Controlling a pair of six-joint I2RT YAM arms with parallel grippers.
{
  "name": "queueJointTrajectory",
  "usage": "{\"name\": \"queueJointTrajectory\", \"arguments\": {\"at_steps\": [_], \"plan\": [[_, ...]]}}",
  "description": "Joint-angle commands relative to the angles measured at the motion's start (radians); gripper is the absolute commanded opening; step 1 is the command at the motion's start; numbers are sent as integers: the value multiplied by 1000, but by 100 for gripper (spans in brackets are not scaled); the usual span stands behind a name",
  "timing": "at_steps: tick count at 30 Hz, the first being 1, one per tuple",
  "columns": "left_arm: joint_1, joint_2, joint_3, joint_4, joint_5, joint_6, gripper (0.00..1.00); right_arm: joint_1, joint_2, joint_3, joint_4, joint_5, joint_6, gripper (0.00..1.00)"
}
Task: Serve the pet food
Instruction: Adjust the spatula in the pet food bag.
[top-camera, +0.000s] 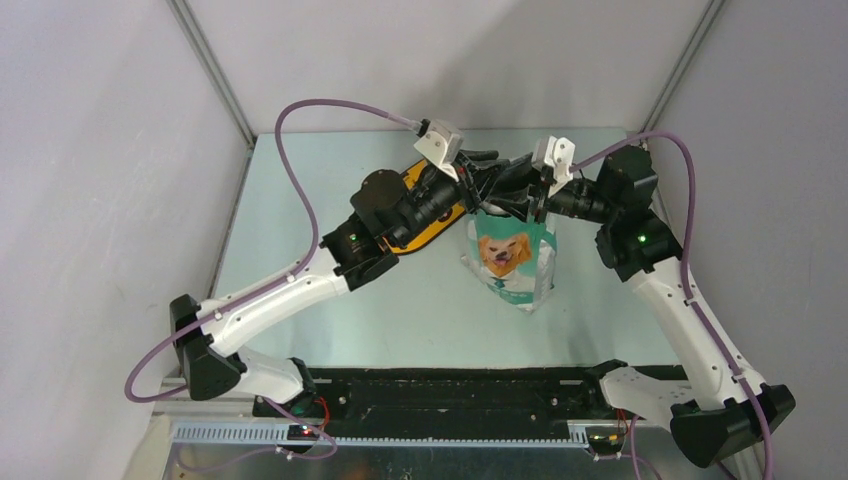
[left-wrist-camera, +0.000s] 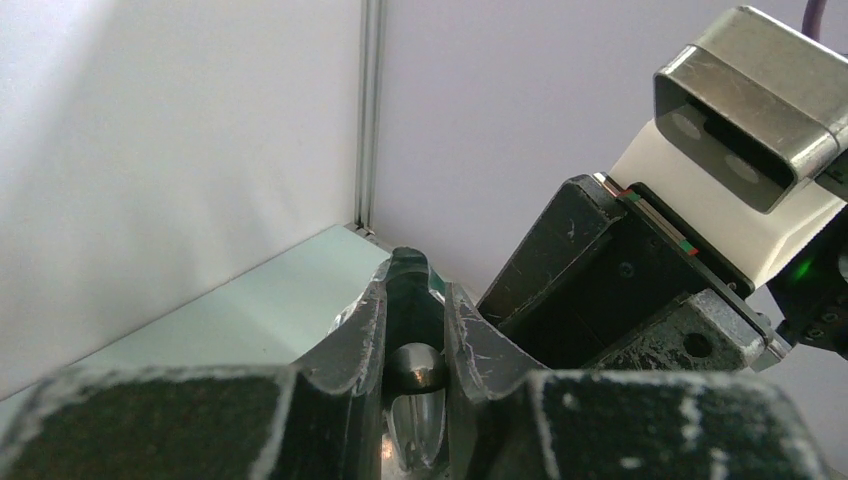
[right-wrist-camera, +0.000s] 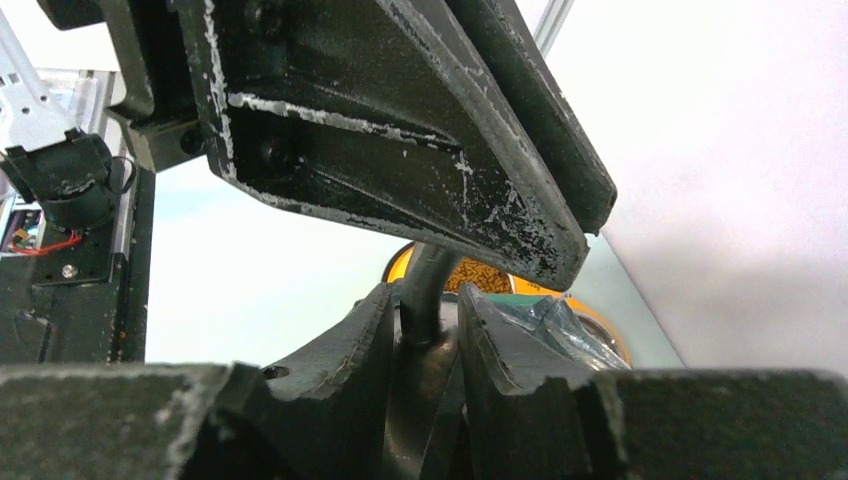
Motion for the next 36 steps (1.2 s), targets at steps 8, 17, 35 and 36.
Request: {"name": "queueJointTrajectory", "arguments": {"at_steps": [8, 17, 35, 36], "plan": [[0, -59, 35, 105, 80, -73, 0, 1, 14, 4, -25, -167, -120, 36], [0, -21, 97, 85, 94, -75, 0, 16, 28, 5, 9, -131, -99, 8], [0, -111, 194, -397, -144, -238, 99, 109, 32, 52, -247, 373, -354, 0], [1, -110, 211, -441, -172, -274, 99, 122, 28, 44, -243, 402, -360, 0]]}}
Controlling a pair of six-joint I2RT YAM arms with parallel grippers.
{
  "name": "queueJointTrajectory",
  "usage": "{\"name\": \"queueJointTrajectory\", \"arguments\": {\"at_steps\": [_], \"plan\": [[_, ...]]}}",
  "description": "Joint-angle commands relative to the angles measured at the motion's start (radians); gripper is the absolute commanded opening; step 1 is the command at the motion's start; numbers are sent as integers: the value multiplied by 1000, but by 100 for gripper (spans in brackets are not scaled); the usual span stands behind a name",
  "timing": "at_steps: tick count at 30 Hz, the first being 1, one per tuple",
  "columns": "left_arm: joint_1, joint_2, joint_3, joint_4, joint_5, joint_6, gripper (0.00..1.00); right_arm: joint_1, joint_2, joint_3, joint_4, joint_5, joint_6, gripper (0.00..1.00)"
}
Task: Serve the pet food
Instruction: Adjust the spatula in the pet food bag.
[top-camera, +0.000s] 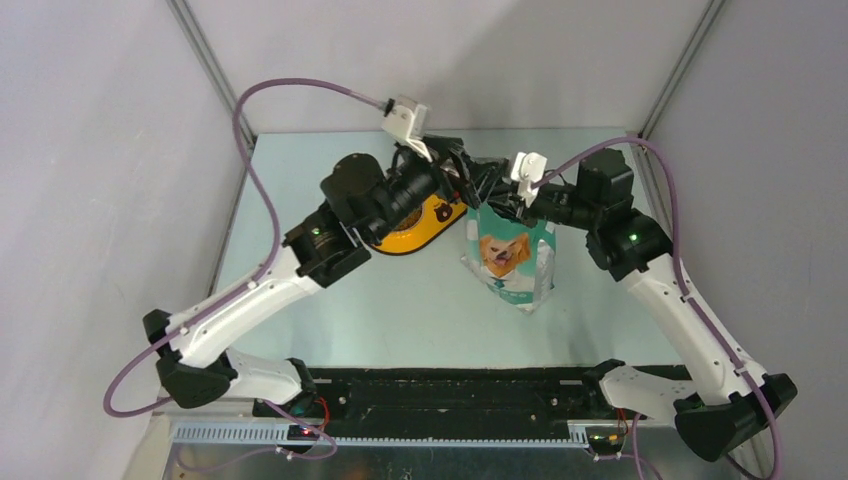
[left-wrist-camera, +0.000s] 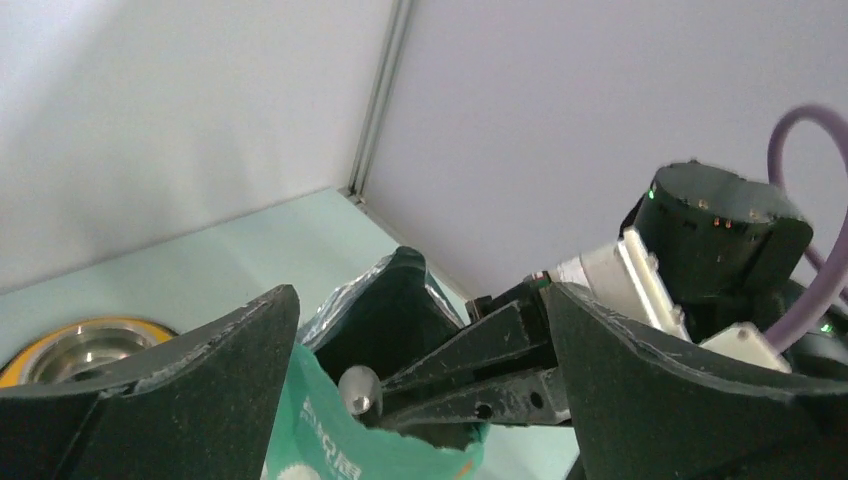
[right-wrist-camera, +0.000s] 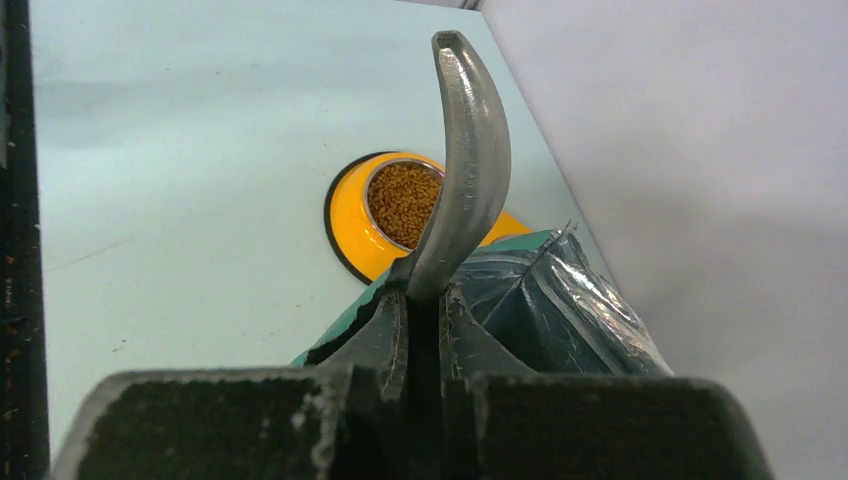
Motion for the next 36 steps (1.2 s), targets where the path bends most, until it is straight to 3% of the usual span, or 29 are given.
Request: {"name": "queueJointTrajectory", "arguments": {"at_steps": [1, 8, 13, 17, 22, 26, 36], "plan": [[-1, -48, 123, -275, -116, -140, 99, 74, -13, -11, -18, 259, -116, 0], [85, -47, 200, -559, 29, -368, 99, 162, -95, -106, 121, 398, -205, 0], [161, -51, 178, -629, 246, -544, 99, 170, -97, -124, 140, 448, -224, 0], [178, -46, 152, -566, 327, -623, 99, 216, -99, -143, 167, 522, -262, 0], [176, 17, 220, -603, 336, -647, 99, 255, -102, -144, 165, 576, -293, 0], [173, 98, 329, -744, 330, -646, 96, 269, -112, -144, 167, 592, -296, 0], [165, 187, 428, -907, 220, -690, 70, 294, -114, -143, 169, 628, -307, 0]]}}
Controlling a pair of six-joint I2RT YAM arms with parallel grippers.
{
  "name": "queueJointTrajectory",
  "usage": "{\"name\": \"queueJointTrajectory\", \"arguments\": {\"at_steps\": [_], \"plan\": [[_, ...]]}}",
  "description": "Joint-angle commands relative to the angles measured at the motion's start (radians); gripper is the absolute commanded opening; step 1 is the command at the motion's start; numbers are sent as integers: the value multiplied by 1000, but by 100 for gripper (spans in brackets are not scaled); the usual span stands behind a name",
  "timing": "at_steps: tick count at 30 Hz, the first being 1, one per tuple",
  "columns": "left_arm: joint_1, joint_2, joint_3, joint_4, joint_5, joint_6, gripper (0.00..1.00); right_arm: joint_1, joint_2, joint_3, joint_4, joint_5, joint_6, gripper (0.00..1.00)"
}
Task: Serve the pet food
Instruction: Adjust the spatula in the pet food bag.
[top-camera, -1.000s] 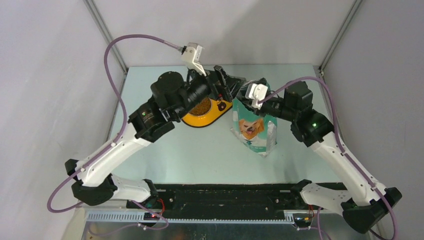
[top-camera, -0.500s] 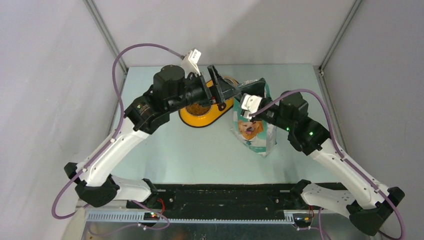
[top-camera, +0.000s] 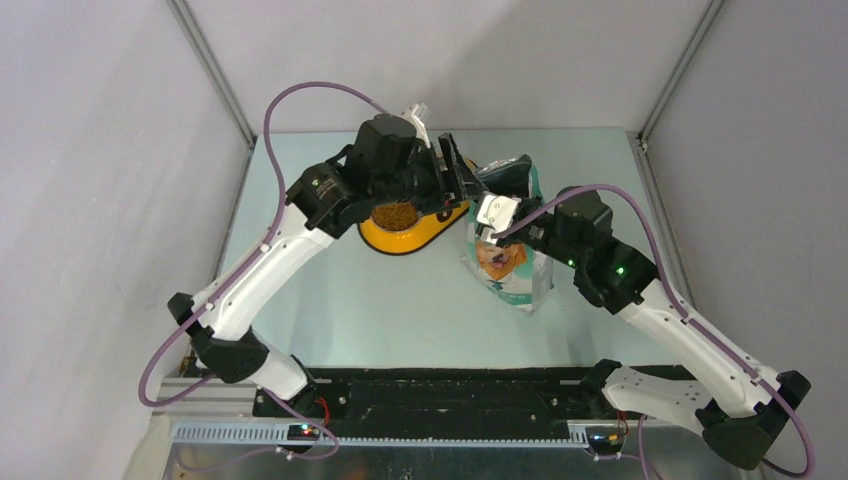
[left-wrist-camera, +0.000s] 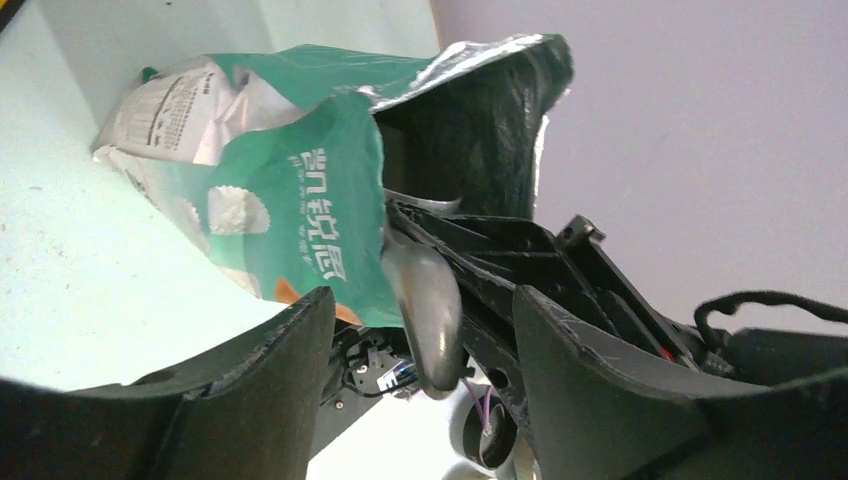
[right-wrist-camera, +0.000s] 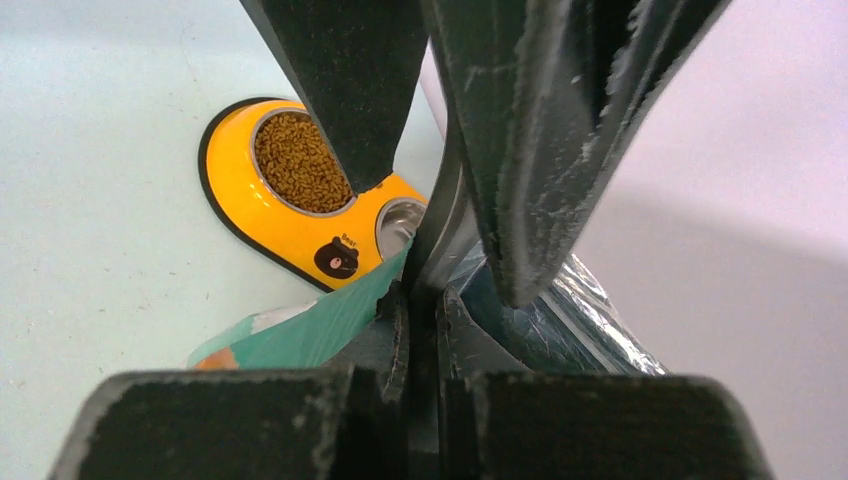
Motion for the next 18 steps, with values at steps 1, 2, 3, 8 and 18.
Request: {"name": "queueJointTrajectory", "arguments": {"at_steps": [1, 2, 3, 8, 18], "plan": [[-7, 9, 78, -81, -81, -35, 69, 10, -10, -2, 70, 105, -77, 0], [-12, 18, 97, -105, -95, -37, 66, 15, -8, -2, 72, 110, -79, 0], [-14, 21, 107, -112, -122, -36, 64, 18, -6, -2, 73, 125, -81, 0], [-21, 43, 129, -136, -172, -64, 53, 42, 4, -2, 80, 156, -100, 0], [-59, 95, 184, -180, -233, -108, 48, 76, 13, -3, 99, 260, -114, 0]]}}
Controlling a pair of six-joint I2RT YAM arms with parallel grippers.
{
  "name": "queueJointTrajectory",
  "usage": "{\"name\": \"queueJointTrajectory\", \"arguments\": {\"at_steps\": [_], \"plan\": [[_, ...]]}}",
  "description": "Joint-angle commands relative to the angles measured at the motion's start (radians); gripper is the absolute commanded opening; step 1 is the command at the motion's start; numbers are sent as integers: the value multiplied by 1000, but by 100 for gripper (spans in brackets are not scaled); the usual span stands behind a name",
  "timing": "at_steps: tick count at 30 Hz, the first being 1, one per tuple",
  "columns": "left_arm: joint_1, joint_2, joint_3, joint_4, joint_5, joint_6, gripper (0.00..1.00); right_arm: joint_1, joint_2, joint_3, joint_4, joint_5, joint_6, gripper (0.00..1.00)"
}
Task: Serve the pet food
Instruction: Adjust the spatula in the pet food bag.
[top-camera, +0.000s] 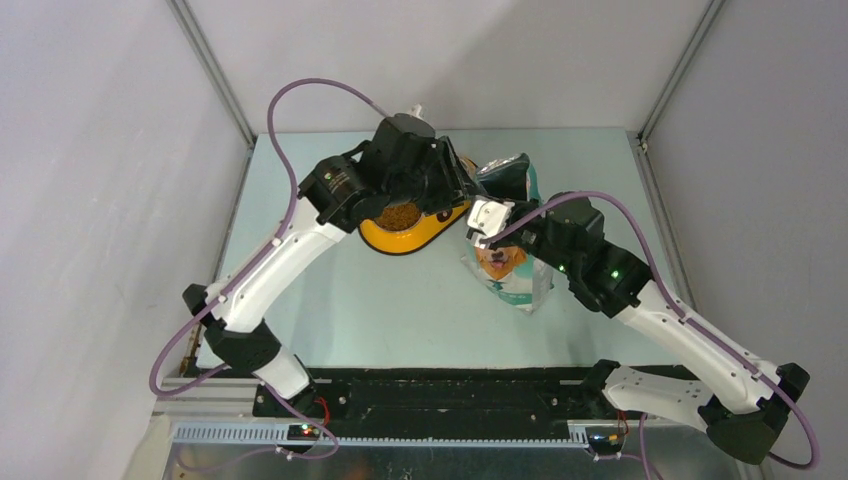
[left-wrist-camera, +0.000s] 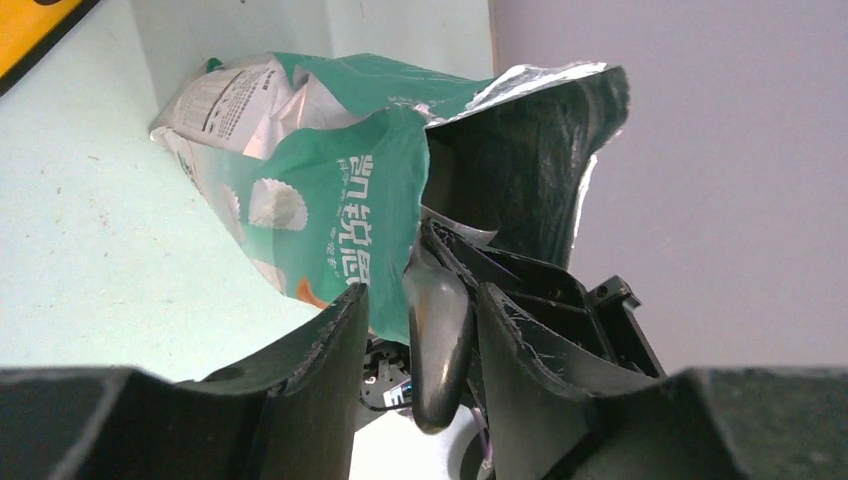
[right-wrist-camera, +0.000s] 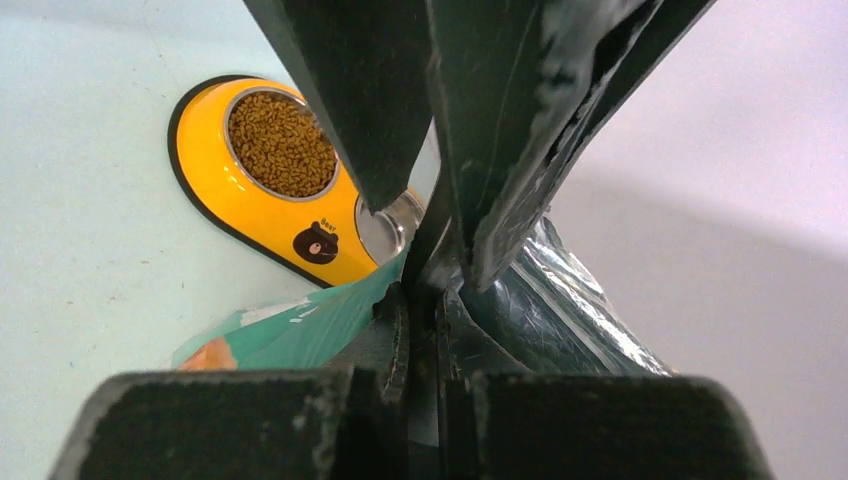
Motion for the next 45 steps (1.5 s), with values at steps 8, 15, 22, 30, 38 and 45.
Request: {"name": "queueJointTrajectory", "arguments": {"at_steps": [8, 15, 22, 30, 38, 45], "plan": [[-25, 18, 22, 3, -105, -55, 37, 18, -10, -1, 94, 127, -76, 0], [-25, 17, 6, 23, -113, -55, 23, 17, -23, -1, 84, 112, -71, 0], [-24, 16, -7, 53, -71, -29, 0, 3, -50, 0, 67, 80, -42, 24], [-25, -15, -81, 132, 11, 10, 0, -50, -133, 0, 22, -50, 6, 64], [-24, -68, -157, 226, 6, 94, 0, -91, -168, 58, 0, -59, 147, 78], [-26, -151, -254, 326, -13, 205, 0, -175, -3, 375, -337, 66, 661, 86]]}}
